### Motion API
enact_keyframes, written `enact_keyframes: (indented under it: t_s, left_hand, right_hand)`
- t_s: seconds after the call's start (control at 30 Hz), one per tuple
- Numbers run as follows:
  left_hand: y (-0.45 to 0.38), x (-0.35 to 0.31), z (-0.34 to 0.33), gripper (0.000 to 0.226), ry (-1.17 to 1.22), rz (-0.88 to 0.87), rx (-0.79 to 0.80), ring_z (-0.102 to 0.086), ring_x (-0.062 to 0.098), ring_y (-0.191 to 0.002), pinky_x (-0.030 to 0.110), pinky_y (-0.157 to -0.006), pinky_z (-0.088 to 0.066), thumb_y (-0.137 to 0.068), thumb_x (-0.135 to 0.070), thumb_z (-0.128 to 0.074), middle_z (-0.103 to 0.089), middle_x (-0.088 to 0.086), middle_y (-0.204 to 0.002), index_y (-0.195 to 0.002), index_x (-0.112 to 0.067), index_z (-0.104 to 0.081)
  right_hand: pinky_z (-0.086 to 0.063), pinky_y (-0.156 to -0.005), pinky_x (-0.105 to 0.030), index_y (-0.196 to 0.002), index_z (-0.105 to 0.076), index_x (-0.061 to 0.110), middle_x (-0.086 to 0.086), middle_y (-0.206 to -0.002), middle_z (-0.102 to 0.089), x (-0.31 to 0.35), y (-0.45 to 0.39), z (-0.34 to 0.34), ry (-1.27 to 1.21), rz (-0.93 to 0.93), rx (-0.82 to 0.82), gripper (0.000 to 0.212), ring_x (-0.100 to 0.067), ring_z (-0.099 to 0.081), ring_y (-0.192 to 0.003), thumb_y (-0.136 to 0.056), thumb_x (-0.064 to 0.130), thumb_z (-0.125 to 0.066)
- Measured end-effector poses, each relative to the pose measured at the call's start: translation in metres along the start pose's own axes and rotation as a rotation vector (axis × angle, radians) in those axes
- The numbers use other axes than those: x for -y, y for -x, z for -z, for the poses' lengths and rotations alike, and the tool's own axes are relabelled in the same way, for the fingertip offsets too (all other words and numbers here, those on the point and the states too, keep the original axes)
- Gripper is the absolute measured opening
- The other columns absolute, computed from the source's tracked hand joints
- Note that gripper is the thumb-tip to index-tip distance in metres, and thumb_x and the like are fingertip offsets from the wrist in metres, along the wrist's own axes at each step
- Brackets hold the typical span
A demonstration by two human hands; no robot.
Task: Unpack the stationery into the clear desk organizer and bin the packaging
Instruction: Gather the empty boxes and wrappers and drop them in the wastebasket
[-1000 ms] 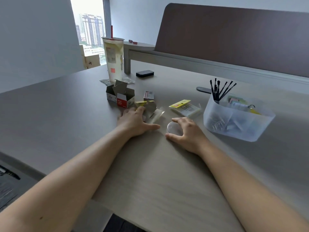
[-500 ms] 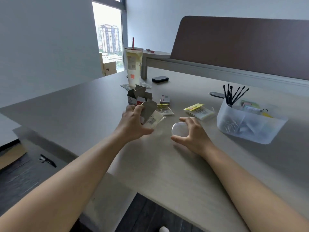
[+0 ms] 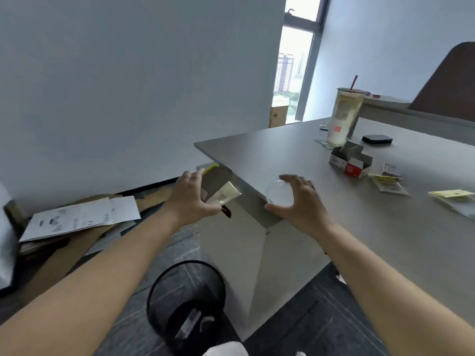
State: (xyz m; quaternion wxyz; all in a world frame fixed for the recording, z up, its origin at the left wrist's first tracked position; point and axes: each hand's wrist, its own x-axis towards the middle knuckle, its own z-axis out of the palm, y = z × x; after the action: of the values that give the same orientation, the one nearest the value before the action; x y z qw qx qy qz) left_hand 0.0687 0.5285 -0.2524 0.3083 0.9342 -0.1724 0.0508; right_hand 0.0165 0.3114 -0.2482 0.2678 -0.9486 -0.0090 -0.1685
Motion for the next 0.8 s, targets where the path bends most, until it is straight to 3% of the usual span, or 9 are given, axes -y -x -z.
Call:
enact_keyframes:
  t_s: [0.07, 0.17, 0.3, 0.5, 0.63, 0.73, 0.8]
  left_hand:
    - [0.014, 0.034, 0.011, 0.094, -0.012, 0.072, -0.005, -0.04, 0.023, -0.112, 0.025, -0.091, -0.033, -0.065, -0.041, -0.071, -0.036, 0.012, -0.13, -0.139, -0.009, -0.024]
    - [0.033, 0.084, 0.015, 0.091, -0.024, 0.181, -0.006, -0.038, 0.027, -0.123, 0.033, -0.101, -0.033, -0.07, -0.032, -0.073, -0.033, 0.013, -0.138, -0.141, -0.008, -0.021]
    - [0.049, 0.145, 0.001, 0.091, -0.022, 0.315, 0.048, -0.037, 0.026, -0.123, 0.033, -0.101, -0.034, -0.071, -0.034, -0.072, -0.031, 0.011, -0.14, -0.142, -0.01, -0.019]
    - [0.048, 0.214, -0.068, 0.09, 0.055, 0.474, 0.197, -0.029, 0.026, -0.129, 0.031, -0.102, -0.03, -0.076, -0.035, -0.068, -0.025, 0.011, -0.142, -0.143, -0.008, -0.015]
    - [0.035, 0.242, -0.131, 0.088, 0.048, 0.518, 0.31, -0.03, 0.03, -0.128, 0.036, -0.103, -0.034, -0.073, -0.034, -0.071, -0.029, 0.013, -0.138, -0.14, -0.008, -0.02]
    - [0.022, 0.261, -0.167, 0.084, 0.043, 0.512, 0.337, -0.038, 0.032, -0.12, 0.038, -0.096, -0.039, -0.066, -0.035, -0.075, -0.04, 0.013, -0.127, -0.133, -0.008, -0.033]
    - [0.016, 0.271, -0.181, 0.091, -0.004, 0.516, 0.377, -0.033, 0.032, -0.127, 0.039, -0.102, -0.033, -0.065, -0.038, -0.075, -0.036, 0.014, -0.134, -0.137, -0.008, -0.028]
  right_hand:
    - [-0.03, -0.101, -0.031, -0.13, -0.04, 0.016, -0.004, -0.134, -0.046, 0.027, -0.006, -0.03, -0.021, 0.069, 0.057, 0.07, -0.02, -0.037, -0.124, -0.071, 0.036, -0.072]
    - [-0.029, -0.095, -0.023, -0.128, -0.042, 0.016, -0.002, -0.132, -0.045, 0.053, -0.009, -0.082, -0.052, 0.154, 0.171, 0.07, -0.019, -0.035, -0.122, -0.068, 0.034, -0.074]
    - [-0.03, -0.09, -0.024, -0.13, -0.038, 0.015, -0.004, -0.136, -0.036, 0.062, -0.01, -0.149, -0.08, 0.135, 0.366, 0.071, -0.022, -0.036, -0.123, -0.07, 0.027, -0.074]
    - [-0.026, -0.099, -0.023, -0.13, -0.035, 0.014, -0.006, -0.13, -0.038, 0.027, -0.012, -0.232, 0.001, 0.04, 0.59, 0.071, -0.021, -0.031, -0.125, -0.071, 0.03, -0.073]
    - [-0.032, -0.102, -0.032, -0.13, -0.035, 0.014, -0.007, -0.131, -0.041, -0.006, -0.011, -0.284, 0.079, -0.007, 0.697, 0.074, -0.024, -0.036, -0.123, -0.071, 0.038, -0.072]
    - [-0.028, -0.102, -0.029, -0.132, -0.033, 0.014, -0.007, -0.134, -0.037, -0.027, -0.012, -0.319, 0.045, -0.038, 0.756, 0.074, -0.023, -0.032, -0.126, -0.073, 0.036, -0.071]
    - [-0.025, -0.104, -0.027, -0.134, -0.031, 0.013, -0.006, -0.138, -0.034, -0.037, -0.014, -0.336, 0.039, -0.026, 0.777, 0.075, -0.021, -0.029, -0.129, -0.074, 0.035, -0.07]
